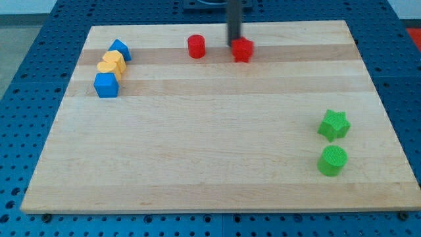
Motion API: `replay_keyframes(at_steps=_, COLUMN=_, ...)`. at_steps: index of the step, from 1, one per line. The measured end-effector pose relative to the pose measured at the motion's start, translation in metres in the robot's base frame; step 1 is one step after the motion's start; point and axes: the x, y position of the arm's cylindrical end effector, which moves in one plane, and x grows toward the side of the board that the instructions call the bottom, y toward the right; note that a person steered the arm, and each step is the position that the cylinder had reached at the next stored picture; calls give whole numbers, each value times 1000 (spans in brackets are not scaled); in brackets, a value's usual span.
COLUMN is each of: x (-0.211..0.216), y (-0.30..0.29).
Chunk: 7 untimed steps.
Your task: Slide the red star to the top of the green star
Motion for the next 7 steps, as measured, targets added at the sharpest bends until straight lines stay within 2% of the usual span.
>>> replay_keyframes(at_steps=1, x=44, y=28)
replay_keyframes(at_steps=2, x=48, y=18)
replay_keyframes(at_steps=3, x=17, y=2)
replay_keyframes(at_steps=4, x=68, y=-39)
replay_keyframes(at_steps=5, x=83, y=49)
replay_keyframes(at_steps=6, x=82, y=111)
replay_keyframes(at_steps=7, x=66, y=69)
